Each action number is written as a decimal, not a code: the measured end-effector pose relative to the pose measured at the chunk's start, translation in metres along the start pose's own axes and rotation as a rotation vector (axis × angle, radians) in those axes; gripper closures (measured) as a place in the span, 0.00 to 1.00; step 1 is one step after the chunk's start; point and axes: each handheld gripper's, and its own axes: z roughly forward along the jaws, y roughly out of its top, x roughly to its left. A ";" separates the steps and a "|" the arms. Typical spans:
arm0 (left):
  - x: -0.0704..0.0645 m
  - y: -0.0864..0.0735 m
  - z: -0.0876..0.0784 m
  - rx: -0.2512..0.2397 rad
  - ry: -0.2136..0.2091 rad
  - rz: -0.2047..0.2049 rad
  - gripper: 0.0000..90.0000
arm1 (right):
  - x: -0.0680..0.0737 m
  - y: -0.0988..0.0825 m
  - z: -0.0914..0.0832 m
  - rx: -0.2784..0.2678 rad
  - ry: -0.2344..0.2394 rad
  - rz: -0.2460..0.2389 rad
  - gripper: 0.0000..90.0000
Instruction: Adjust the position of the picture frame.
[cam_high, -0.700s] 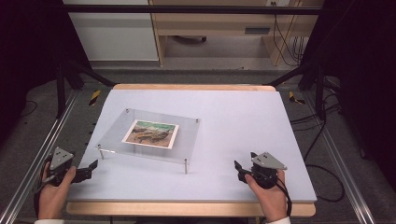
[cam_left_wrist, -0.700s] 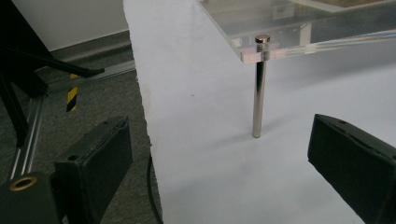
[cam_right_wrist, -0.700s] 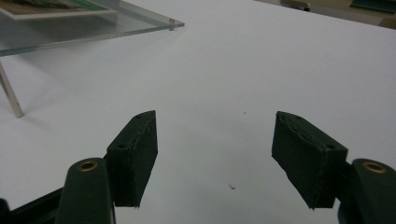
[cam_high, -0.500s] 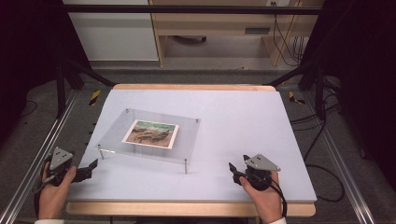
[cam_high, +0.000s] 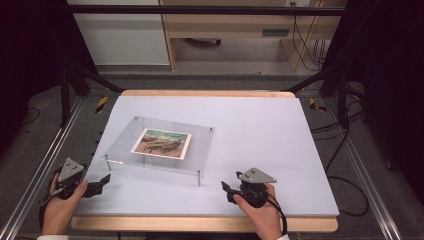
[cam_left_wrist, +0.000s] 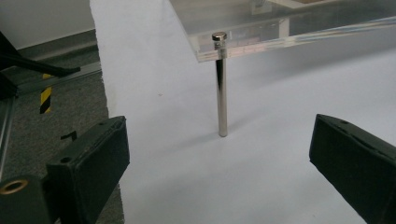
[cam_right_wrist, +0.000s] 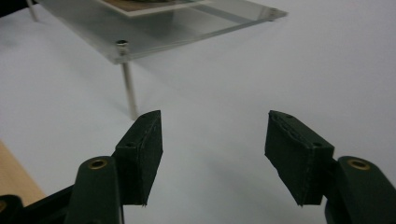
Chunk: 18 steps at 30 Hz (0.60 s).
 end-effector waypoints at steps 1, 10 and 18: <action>0.000 0.000 0.000 0.005 -0.005 0.002 0.05 | 0.004 0.001 0.003 -0.003 0.025 -0.014 0.40; 0.000 0.000 0.001 -0.006 -0.013 0.002 0.07 | 0.033 0.010 0.031 0.038 0.087 -0.064 0.48; -0.001 0.002 0.002 -0.013 -0.005 -0.012 0.17 | 0.043 0.017 0.060 0.057 0.121 -0.033 0.63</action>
